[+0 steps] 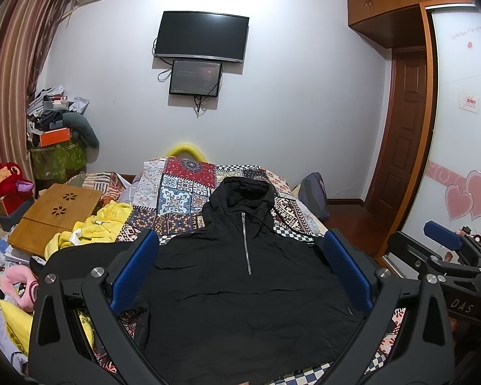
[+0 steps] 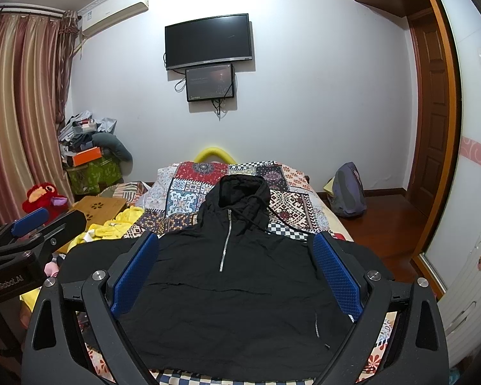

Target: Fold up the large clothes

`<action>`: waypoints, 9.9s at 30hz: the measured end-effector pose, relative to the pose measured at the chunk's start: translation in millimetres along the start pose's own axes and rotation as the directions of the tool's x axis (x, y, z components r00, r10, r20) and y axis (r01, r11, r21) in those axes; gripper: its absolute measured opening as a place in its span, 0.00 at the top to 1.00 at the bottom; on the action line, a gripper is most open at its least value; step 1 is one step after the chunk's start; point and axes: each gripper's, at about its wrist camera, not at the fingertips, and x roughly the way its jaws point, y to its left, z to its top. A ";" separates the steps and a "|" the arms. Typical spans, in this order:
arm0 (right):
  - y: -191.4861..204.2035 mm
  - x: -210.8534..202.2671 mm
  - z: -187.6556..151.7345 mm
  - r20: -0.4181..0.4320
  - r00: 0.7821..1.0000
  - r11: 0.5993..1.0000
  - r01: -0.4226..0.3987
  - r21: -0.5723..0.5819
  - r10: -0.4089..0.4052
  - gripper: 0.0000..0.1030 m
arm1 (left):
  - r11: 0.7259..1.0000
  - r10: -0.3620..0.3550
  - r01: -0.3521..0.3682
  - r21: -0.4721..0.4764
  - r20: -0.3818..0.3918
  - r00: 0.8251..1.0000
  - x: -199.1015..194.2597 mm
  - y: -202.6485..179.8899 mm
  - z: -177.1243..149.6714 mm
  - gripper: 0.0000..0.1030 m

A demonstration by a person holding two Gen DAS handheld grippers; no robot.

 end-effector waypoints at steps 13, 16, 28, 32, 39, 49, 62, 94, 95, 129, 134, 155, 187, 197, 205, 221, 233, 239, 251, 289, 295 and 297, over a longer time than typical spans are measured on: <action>-0.9 1.4 -3.4 -0.006 1.000 1.000 0.002 0.002 -0.002 0.07 | 1.000 0.002 -0.002 -0.009 -0.002 1.000 1.0 1.8 0.9 0.00; -1.5 3.2 -3.3 -0.008 1.000 1.000 0.003 0.001 -0.003 0.07 | 1.000 0.005 -0.005 -0.009 -0.005 1.000 2.3 3.2 1.1 0.00; -0.6 23.5 -3.9 -0.027 1.000 1.000 0.014 -0.009 -0.015 0.07 | 0.997 0.074 -0.075 -0.026 -0.008 0.997 13.9 23.6 -5.8 0.00; -2.2 40.2 -4.5 -0.045 0.998 0.999 0.045 -0.014 -0.046 0.07 | 0.992 0.126 -0.127 -0.023 -0.024 0.992 25.7 41.5 -10.0 0.00; -5.2 70.0 -10.6 -0.099 0.993 0.996 0.066 -0.057 -0.072 0.07 | 0.974 0.215 -0.220 -0.056 -0.080 0.973 51.4 104.4 -12.8 0.00; -19.5 110.0 -9.9 -0.202 0.979 0.999 0.033 -0.029 -0.039 0.07 | 0.950 0.220 -0.269 -0.161 -0.269 0.938 88.0 219.2 -30.2 0.00; -16.4 162.8 -40.7 -0.408 0.913 1.000 -0.012 -0.023 0.001 0.07 | 0.833 -0.004 -0.279 -0.477 -0.511 0.860 124.2 326.6 -119.7 0.00; -8.6 184.1 -51.4 -0.465 0.876 0.985 0.052 -0.165 -0.124 0.07 | 0.609 0.266 -0.596 -0.523 -0.574 0.775 150.0 444.2 -171.2 0.79; -8.2 183.0 -51.1 -0.464 0.876 0.984 0.054 -0.172 -0.129 0.07 | 0.619 0.293 -0.603 -0.504 -0.564 0.772 147.6 440.7 -162.9 0.81; -75.2 159.2 -37.7 -0.410 0.904 0.991 0.090 -0.103 -0.125 0.07 | 0.992 -0.117 0.099 -0.074 -0.296 0.948 245.0 81.4 38.3 0.97; -83.2 157.3 -42.1 -0.418 0.899 0.990 0.100 -0.100 -0.133 0.07 | 0.984 -0.173 0.168 -0.050 -0.424 0.889 266.7 33.9 -2.3 0.97; -86.5 160.6 -54.9 -0.460 0.876 0.987 0.098 -0.129 -0.147 0.07 | 0.961 -0.214 0.276 -0.032 -0.721 0.659 284.2 -18.0 -132.5 0.66; 67.7 210.0 -64.3 -0.575 0.813 0.912 -0.296 -0.284 0.085 0.07 | 0.999 0.046 -0.044 0.017 -0.599 0.800 180.4 143.8 -121.9 0.45; 97.6 247.9 -85.7 -0.685 0.724 0.879 -0.378 -0.292 0.084 0.30 | 0.995 0.060 -0.097 -0.022 -0.640 0.766 175.9 167.7 -146.5 0.45; 93.0 262.1 -95.1 -0.704 0.707 0.882 -0.375 -0.284 0.074 0.71 | 0.993 0.091 -0.118 0.005 -0.676 0.731 187.2 168.8 -164.7 0.45; 33.5 224.8 25.1 -0.403 0.906 0.948 -0.235 -0.215 0.133 0.85 | 0.981 0.145 -0.193 0.007 -0.686 0.713 227.1 168.6 -158.8 0.44; -46.8 221.9 25.6 -0.363 0.923 0.989 -0.147 -0.035 0.124 0.86 | 0.976 0.138 -0.214 -0.027 -0.686 0.715 235.6 164.4 -157.4 0.43; -86.2 235.7 -19.6 -0.483 0.869 0.994 -0.102 0.042 0.110 0.86 | 0.975 0.125 -0.217 -0.048 -0.690 0.713 233.9 166.9 -158.5 0.41; -123.4 231.1 -87.1 -0.629 0.765 0.989 -0.076 0.126 0.139 0.86 | 0.988 0.116 -0.152 0.009 -0.687 0.717 212.7 153.3 -157.4 0.41; -293.6 174.4 -70.0 -0.553 0.831 0.895 0.285 0.344 -0.051 0.39 | 0.988 -0.017 0.089 0.123 -0.493 0.870 275.3 7.3 -41.8 0.15; -347.0 198.4 -111.8 -0.597 0.801 0.775 0.360 0.520 0.029 0.39 | 0.986 -0.021 0.107 0.129 -0.539 0.842 293.7 -4.2 -61.1 0.15; -362.2 208.9 -127.2 -0.602 0.795 0.722 0.375 0.581 0.072 0.39 | 0.986 -0.019 0.107 0.128 -0.553 0.833 298.9 -4.7 -68.0 0.15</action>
